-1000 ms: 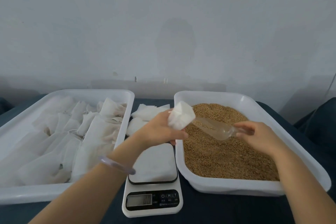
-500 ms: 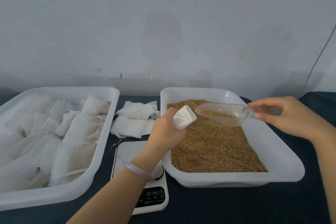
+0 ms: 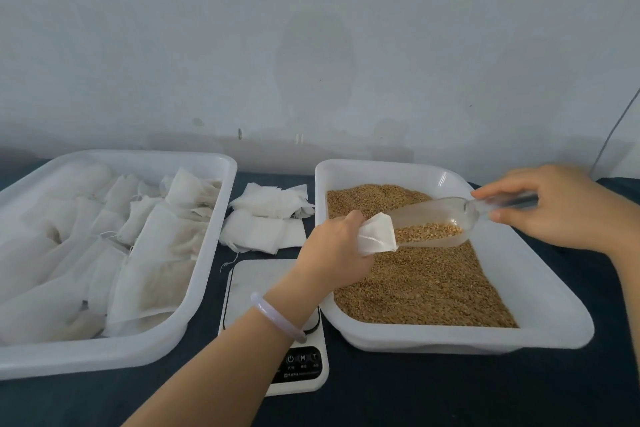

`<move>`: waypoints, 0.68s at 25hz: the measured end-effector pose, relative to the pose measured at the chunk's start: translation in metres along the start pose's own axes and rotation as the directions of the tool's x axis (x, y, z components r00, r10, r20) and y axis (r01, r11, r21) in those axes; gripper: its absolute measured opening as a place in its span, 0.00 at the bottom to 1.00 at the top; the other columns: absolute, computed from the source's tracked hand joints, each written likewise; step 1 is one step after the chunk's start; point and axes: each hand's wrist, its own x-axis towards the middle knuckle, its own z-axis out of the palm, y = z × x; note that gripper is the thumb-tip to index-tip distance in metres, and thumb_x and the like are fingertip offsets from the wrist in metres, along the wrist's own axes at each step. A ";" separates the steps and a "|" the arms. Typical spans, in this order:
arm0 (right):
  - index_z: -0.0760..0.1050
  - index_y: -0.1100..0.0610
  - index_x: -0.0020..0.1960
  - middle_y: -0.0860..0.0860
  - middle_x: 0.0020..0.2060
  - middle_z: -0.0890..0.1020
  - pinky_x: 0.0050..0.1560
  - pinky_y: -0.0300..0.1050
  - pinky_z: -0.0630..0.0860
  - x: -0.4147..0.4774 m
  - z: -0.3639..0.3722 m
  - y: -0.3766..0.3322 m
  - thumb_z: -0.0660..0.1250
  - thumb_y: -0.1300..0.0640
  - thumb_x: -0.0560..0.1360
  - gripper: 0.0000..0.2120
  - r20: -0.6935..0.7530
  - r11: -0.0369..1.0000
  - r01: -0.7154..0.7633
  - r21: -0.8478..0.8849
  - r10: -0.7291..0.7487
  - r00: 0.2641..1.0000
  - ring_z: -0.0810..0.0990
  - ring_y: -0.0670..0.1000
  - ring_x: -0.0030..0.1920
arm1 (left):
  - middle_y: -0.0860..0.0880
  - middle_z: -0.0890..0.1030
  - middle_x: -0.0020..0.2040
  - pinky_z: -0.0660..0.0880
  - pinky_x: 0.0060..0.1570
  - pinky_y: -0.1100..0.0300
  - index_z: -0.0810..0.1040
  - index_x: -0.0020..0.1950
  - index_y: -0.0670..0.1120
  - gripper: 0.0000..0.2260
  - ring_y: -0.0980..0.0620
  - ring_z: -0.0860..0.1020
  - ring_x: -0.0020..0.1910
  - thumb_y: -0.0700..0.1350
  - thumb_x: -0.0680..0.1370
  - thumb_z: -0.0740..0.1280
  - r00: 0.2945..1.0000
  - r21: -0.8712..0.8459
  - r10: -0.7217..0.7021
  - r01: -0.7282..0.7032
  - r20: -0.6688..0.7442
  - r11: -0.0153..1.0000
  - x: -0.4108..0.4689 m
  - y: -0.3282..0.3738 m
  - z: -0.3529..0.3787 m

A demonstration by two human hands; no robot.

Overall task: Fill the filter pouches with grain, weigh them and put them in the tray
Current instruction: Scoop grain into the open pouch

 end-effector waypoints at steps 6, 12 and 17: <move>0.78 0.38 0.50 0.42 0.49 0.81 0.59 0.48 0.69 -0.002 0.001 -0.001 0.71 0.57 0.71 0.15 -0.034 0.999 0.018 -0.039 -0.019 0.999 0.77 0.48 0.55 | 0.49 0.74 0.37 0.65 0.32 0.58 0.70 0.46 0.43 0.09 0.46 0.75 0.36 0.46 0.72 0.67 1.000 -0.017 -0.013 0.013 -0.019 1.000 0.001 -0.002 0.001; 0.80 0.40 0.51 0.42 0.48 0.81 0.60 0.53 0.70 -0.004 0.002 -0.002 0.71 0.56 0.71 0.13 -0.094 0.998 0.028 -0.064 -0.034 0.995 0.78 0.49 0.53 | 0.52 0.70 0.33 0.62 0.28 0.61 0.67 0.43 0.45 0.09 0.49 0.72 0.34 0.46 0.72 0.67 0.999 -0.030 -0.027 0.026 -0.022 0.999 0.001 -0.003 0.002; 0.80 0.41 0.50 0.42 0.47 0.81 0.60 0.54 0.69 -0.005 0.003 -0.002 0.72 0.56 0.70 0.13 -0.113 0.997 0.012 -0.077 -0.021 0.993 0.78 0.49 0.54 | 0.51 0.72 0.34 0.63 0.27 0.62 0.68 0.43 0.45 0.10 0.50 0.72 0.34 0.47 0.72 0.67 0.999 -0.044 -0.029 0.027 -0.032 0.999 0.001 -0.002 0.000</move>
